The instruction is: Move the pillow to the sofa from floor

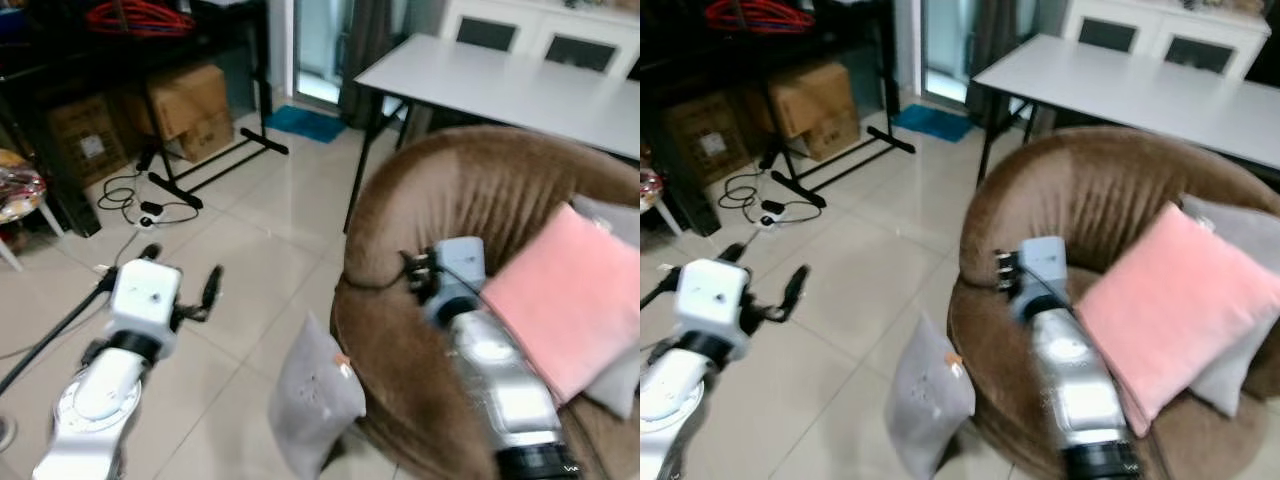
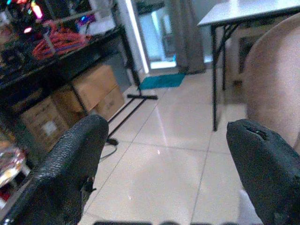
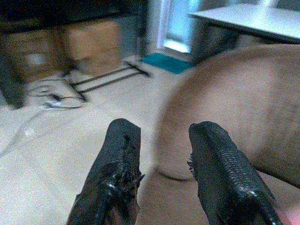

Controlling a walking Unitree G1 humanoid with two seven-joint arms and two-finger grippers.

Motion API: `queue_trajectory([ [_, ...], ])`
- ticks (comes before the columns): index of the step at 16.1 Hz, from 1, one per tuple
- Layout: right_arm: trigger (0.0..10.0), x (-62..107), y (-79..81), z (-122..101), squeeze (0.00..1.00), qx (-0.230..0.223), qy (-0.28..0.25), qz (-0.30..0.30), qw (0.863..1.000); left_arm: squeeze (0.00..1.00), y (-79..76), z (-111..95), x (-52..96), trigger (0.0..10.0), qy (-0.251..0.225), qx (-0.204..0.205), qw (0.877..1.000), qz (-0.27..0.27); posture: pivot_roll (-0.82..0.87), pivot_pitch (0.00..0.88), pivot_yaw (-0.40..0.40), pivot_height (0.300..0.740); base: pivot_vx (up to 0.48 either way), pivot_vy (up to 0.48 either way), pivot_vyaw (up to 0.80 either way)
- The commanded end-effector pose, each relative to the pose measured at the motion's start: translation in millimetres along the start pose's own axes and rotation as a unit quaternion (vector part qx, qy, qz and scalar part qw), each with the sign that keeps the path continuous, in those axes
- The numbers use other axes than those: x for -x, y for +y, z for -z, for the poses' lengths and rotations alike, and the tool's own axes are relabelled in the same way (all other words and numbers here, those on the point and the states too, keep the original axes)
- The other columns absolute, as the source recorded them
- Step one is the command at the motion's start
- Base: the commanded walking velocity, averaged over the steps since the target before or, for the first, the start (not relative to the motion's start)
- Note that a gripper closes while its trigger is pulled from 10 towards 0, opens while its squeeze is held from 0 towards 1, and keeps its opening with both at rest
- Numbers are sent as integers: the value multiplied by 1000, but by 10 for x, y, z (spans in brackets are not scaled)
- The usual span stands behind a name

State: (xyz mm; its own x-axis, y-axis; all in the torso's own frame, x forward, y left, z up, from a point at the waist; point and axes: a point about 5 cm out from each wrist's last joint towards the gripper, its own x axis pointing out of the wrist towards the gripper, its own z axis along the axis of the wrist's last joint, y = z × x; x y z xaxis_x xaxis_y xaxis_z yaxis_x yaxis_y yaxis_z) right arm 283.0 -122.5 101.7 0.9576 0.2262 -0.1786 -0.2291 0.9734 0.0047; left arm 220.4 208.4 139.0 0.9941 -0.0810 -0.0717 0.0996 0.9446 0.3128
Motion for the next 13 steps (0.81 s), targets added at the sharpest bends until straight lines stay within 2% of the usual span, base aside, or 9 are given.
queue_trajectory([
  [1, 10000, 5, -63, -19, 0, 9, -3, 6, 1000, 0, -35, -20, -14, 10000, -4, 3, 1000, 7, 62, 0, -29, 740, 292, 0, 0],
  [3, 10000, -2, -29, -25, 0, 16, -2, -8, 1000, 0, -35, -20, -13, 10000, -4, 4, 1000, 5, 64, 0, -31, 740, 291, 0, 266],
  [6, 10000, 0, -25, -27, 0, 16, -3, -10, 1000, 0, -31, -18, -6, 10000, -2, 4, 1000, 4, 63, 0, -31, 740, 287, 0, 800],
  [8, 10000, 11, -58, -9, 0, -20, -1, -4, 1000, 0, -34, -14, -11, 10000, -2, 2, 1000, 3, 59, 0, -29, 740, 141, 0, 0],
  [11, 10000, 29, -74, -21, 0, -13, -6, -8, 1000, 0, -24, -8, -22, 10000, -4, -9, 1000, -13, 53, 0, -24, 740, 0, 0, 0],
  [13, 10000, 43, -95, -7, 0, -27, -6, -2, 1000, 0, 13, 5, -30, 10000, -6, -19, 999, -29, 51, 0, -25, 735, 0, 0, 0],
])
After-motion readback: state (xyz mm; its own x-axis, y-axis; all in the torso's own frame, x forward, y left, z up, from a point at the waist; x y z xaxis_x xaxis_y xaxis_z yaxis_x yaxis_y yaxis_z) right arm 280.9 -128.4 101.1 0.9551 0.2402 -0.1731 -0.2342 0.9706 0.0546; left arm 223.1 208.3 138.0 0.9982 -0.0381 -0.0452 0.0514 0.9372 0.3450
